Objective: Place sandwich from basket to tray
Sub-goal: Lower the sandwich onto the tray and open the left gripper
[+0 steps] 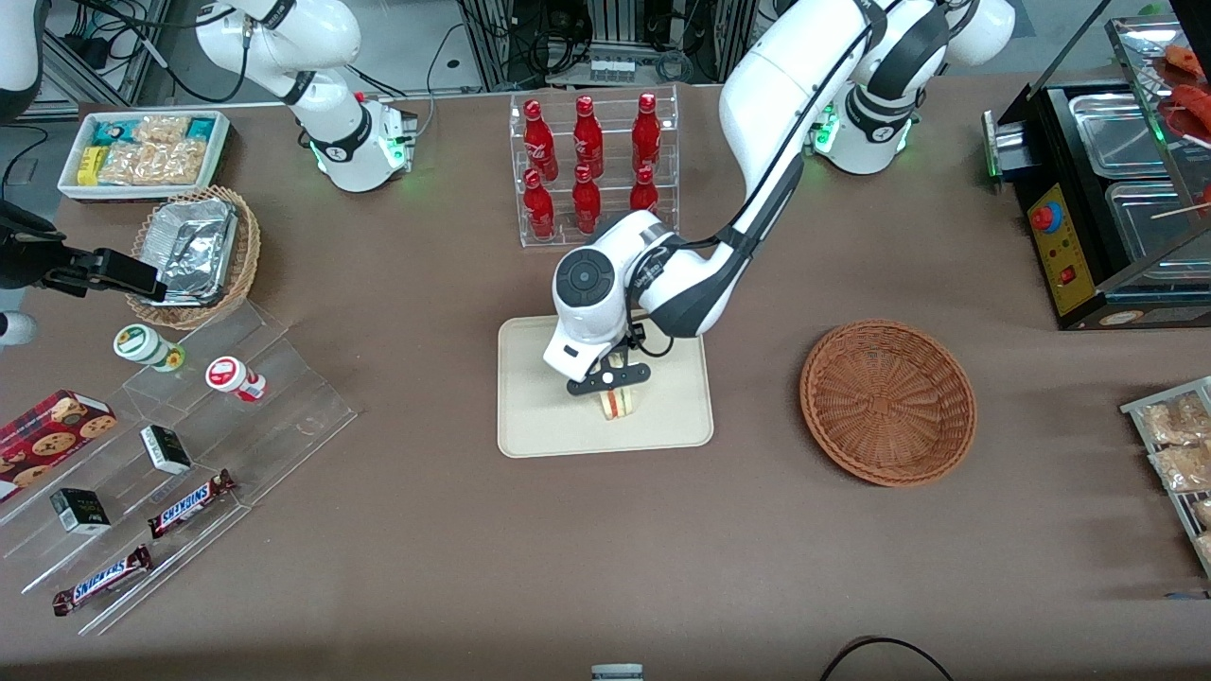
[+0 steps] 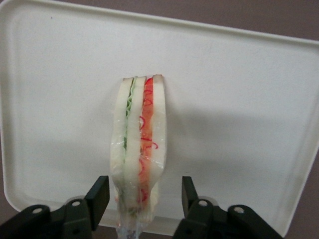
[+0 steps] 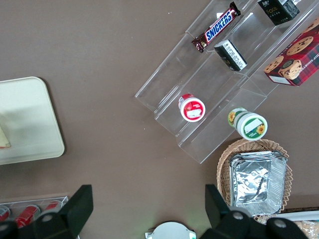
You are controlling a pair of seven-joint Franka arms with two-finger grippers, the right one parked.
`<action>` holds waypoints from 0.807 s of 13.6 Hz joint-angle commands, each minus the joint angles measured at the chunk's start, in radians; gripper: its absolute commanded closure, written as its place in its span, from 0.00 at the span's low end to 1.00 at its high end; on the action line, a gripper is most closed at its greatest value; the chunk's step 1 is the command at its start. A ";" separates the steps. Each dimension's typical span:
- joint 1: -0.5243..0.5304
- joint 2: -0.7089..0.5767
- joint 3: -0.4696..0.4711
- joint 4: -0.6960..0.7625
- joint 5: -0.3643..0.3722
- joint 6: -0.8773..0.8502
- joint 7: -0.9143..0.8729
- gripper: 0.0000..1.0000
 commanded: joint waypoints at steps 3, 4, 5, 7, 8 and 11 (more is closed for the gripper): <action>-0.005 -0.093 0.013 0.010 0.001 -0.058 0.001 0.00; -0.003 -0.109 0.015 0.010 0.001 -0.076 0.027 0.00; 0.012 -0.126 0.016 0.010 0.001 -0.107 0.089 0.00; 0.055 -0.161 0.015 0.009 0.001 -0.147 0.223 0.00; 0.063 -0.178 0.016 0.004 0.004 -0.158 0.247 0.00; 0.116 -0.227 0.058 -0.019 -0.005 -0.239 0.264 0.00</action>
